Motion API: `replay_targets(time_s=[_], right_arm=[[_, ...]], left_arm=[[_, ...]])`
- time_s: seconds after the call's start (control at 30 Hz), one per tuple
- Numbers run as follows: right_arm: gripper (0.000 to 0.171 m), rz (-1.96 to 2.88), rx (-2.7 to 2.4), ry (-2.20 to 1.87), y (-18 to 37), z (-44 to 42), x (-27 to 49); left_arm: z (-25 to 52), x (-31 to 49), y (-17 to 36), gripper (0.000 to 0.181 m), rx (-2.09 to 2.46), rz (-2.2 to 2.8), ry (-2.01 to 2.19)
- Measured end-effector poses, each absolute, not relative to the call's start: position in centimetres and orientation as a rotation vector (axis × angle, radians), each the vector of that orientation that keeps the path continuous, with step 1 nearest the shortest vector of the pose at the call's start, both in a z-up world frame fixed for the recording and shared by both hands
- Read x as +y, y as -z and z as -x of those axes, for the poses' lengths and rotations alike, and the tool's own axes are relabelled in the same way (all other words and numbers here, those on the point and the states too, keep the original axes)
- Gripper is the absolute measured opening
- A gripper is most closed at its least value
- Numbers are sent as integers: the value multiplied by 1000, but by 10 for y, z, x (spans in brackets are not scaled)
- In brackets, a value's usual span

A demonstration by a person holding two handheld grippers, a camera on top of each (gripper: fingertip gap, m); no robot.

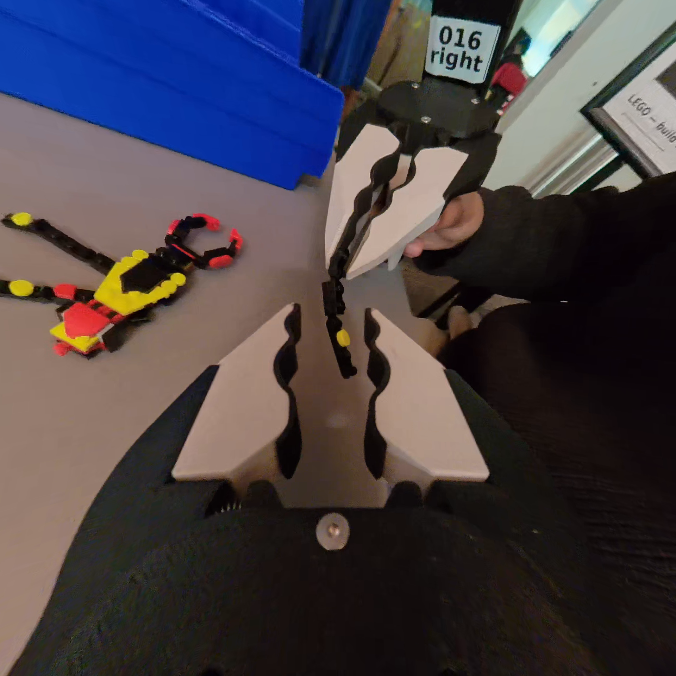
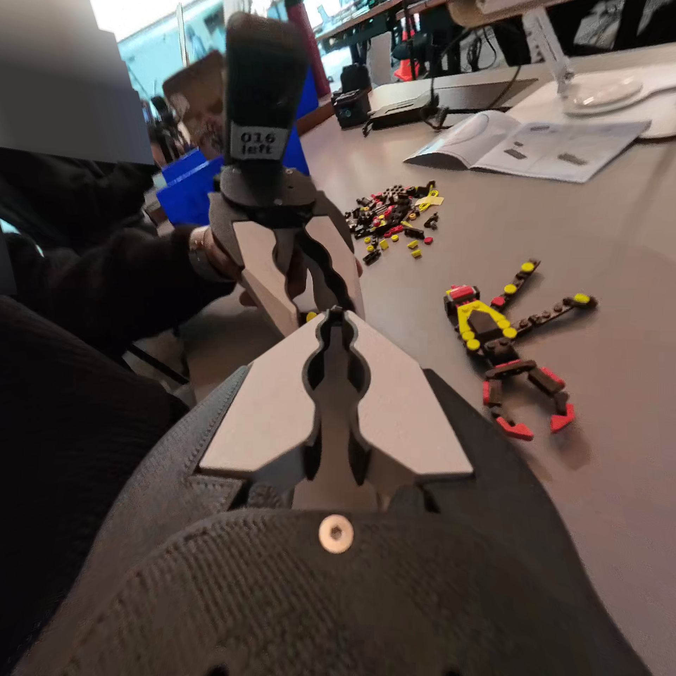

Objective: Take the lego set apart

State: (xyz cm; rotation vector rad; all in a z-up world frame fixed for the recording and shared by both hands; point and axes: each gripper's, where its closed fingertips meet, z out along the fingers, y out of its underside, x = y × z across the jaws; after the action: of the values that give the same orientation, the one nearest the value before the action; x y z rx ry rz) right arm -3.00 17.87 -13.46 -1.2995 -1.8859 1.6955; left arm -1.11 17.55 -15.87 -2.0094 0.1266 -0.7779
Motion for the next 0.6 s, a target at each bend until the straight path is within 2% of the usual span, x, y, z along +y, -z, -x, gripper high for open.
replay_targets(time_s=[0.13, 0.33, 0.6], right_arm=[[4, 1148, -1929, -1613, 130, 26, 173], [9, 1096, -1895, -1640, 123, 26, 170], [4, 1159, -1827, -1726, 112, 27, 173]], left_arm=[[10, 175, 147, 7, 149, 1951, 770], [15, 176, 143, 6, 202, 1947, 664], [11, 175, 131, 7, 201, 1914, 731]])
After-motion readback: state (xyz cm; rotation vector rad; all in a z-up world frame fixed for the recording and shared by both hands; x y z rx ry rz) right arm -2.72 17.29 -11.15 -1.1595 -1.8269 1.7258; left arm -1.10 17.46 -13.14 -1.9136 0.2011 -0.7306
